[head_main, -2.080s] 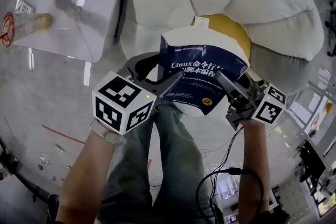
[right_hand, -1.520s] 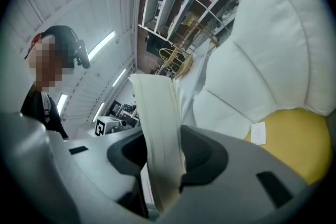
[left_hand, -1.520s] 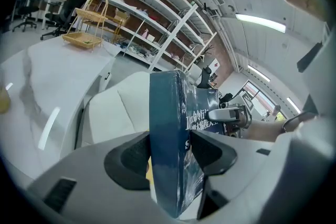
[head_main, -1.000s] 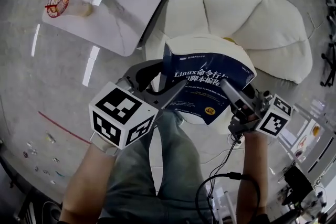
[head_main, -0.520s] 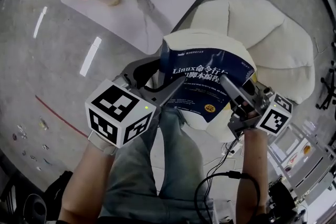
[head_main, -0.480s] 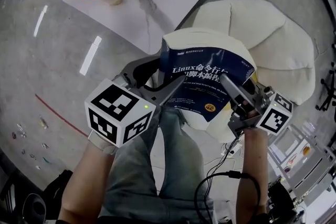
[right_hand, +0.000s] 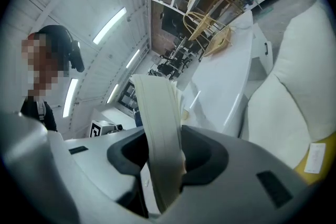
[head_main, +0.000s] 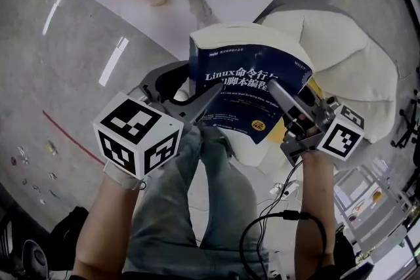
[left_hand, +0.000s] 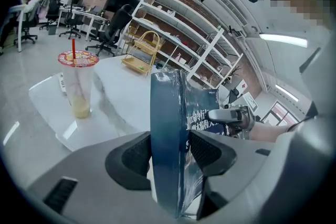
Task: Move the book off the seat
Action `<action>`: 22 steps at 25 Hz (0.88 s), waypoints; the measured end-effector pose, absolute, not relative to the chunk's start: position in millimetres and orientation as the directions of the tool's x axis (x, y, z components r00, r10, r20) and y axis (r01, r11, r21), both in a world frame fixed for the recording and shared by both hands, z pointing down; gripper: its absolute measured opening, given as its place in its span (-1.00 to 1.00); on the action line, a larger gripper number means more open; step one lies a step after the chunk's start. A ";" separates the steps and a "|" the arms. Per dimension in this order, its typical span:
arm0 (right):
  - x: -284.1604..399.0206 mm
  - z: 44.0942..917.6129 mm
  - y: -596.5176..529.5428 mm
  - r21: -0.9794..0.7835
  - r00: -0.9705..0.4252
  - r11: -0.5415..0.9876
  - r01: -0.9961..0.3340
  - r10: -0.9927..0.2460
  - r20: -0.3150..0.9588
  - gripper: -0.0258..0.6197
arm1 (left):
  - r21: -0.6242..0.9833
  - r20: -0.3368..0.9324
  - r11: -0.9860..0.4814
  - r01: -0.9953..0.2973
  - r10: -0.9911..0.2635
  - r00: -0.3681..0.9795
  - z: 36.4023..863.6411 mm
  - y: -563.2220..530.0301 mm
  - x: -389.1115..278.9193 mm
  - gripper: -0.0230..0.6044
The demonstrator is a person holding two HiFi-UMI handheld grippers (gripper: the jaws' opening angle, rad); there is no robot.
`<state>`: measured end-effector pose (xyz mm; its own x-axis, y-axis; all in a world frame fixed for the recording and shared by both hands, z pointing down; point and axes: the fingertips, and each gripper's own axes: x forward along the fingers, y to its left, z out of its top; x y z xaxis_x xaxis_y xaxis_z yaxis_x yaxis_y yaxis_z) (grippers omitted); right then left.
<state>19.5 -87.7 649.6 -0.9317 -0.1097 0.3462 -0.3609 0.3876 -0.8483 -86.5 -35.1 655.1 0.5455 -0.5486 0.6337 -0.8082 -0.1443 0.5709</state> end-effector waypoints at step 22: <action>-15.6 671.0 -111.1 -0.883 -0.925 0.286 -0.373 -0.193 0.328 -0.41 | 0.523 0.674 -0.154 -0.838 -0.526 0.518 672.0 -65.5 -121.2 -0.18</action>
